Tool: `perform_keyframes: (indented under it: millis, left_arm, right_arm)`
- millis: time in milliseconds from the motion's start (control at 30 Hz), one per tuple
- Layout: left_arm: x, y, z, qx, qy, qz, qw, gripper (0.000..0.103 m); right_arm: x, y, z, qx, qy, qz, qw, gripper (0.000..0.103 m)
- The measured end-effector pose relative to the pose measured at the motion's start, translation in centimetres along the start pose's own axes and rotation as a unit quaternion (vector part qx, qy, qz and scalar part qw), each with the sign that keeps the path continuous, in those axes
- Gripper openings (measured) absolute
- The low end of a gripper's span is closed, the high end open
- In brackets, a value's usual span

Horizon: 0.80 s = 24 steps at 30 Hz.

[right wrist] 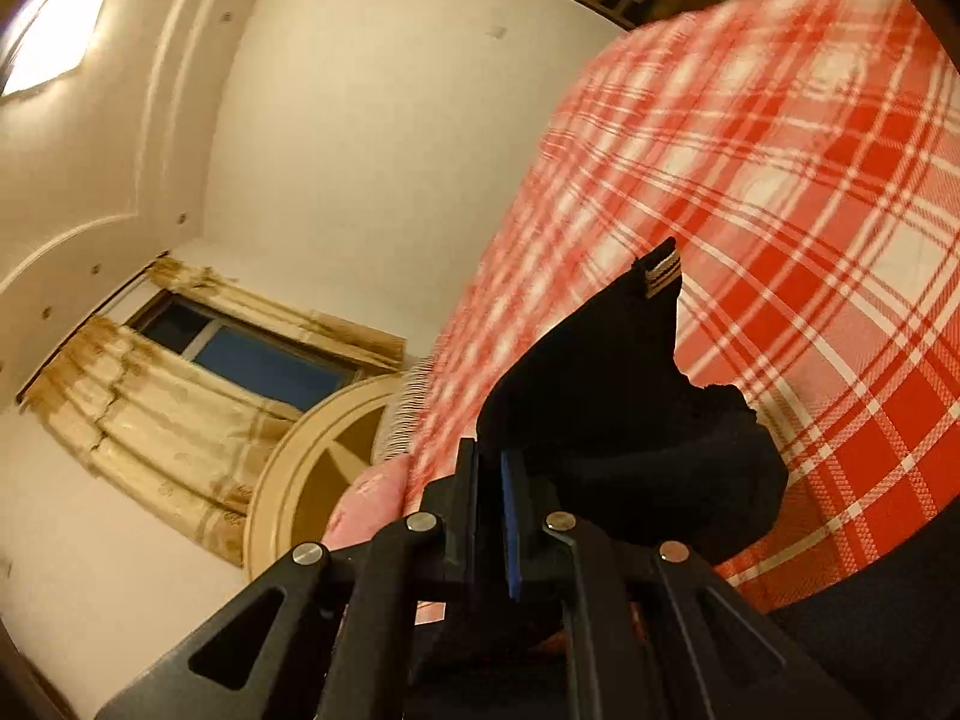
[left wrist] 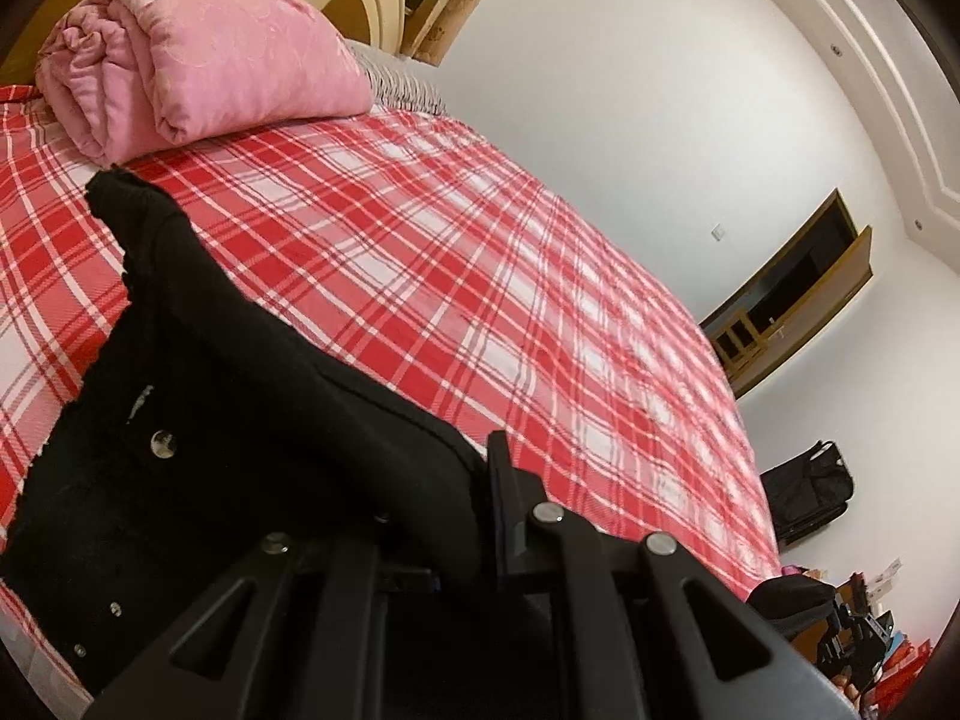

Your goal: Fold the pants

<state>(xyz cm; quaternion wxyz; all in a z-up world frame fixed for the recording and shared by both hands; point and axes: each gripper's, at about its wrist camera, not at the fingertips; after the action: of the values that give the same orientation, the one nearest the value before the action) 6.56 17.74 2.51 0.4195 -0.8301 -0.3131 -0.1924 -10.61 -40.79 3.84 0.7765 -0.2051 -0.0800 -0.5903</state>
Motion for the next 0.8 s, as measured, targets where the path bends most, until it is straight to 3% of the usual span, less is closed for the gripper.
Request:
perform_keyframes:
  millis: [200, 400, 800]
  left_arm:
    - [-1.0, -2.7, 1.2, -0.015, -0.011, -0.004, 0.9998, 0.012]
    - [-3.7, -4.3, 2.6, -0.012, -0.011, -0.001, 0.9999, 0.012]
    - [-10.1, -2.9, 5.3, 0.044, 0.012, 0.029, 0.9985, 0.012]
  right_arm:
    - [-2.1, -4.9, 0.2, 0.019, -0.024, -0.01, 0.999, 0.007]
    - [-5.2, -9.1, -2.3, 0.015, -0.035, -0.009, 0.999, 0.007]
    - [-12.5, -13.0, -9.2, -0.055, -0.027, 0.03, 0.998, 0.007]
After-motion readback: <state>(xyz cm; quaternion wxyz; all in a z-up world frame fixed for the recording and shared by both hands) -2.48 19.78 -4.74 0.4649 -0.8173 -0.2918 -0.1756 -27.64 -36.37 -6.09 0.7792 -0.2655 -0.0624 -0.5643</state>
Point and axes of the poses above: each gripper's, at about its wrist camera, not at the fingertips, and y roughly the way its jaws point, z to its left, x to its top
